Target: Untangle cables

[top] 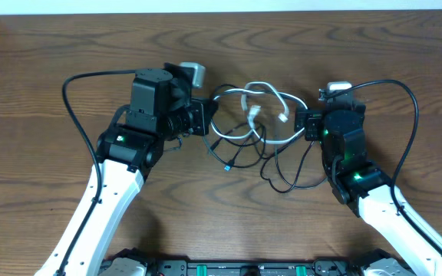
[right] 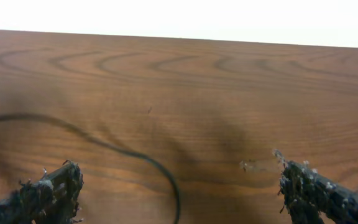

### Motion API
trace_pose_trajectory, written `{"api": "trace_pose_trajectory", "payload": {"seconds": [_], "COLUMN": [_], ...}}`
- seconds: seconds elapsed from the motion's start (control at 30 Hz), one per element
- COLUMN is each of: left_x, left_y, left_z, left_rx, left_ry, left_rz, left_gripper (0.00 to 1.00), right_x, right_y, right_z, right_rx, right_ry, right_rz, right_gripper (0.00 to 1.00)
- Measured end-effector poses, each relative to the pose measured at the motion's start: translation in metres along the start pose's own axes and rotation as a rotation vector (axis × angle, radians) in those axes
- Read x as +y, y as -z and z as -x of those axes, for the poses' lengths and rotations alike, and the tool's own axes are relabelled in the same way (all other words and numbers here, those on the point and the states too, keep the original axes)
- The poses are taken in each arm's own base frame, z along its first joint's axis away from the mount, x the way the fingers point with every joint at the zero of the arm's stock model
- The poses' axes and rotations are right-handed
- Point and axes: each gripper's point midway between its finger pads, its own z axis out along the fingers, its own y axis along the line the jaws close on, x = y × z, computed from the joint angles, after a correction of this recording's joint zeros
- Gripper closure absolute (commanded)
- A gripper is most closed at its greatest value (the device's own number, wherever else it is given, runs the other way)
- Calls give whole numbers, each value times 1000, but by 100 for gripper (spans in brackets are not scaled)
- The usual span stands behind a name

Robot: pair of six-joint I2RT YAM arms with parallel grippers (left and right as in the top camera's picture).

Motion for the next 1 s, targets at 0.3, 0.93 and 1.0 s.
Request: {"api": "trace_pose_trajectory", "payload": {"seconds": [0.3, 0.93, 1.0], "left_x": [39, 3, -12], "left_y": [5, 0, 1], "left_z": [7, -1, -5], "left_rx": [-64, 3, 21], "left_ry": [112, -96, -175], "left_rz": [222, 18, -72], "left_gripper": [78, 81, 81], "right_x": [-5, 86, 95], "right_y": [0, 36, 44], "right_z": [5, 80, 85], "right_rx": [-19, -289, -310], "right_ry": [-68, -121, -110], "right_rz": [-21, 542, 610], "right_gripper": [1, 53, 53]}}
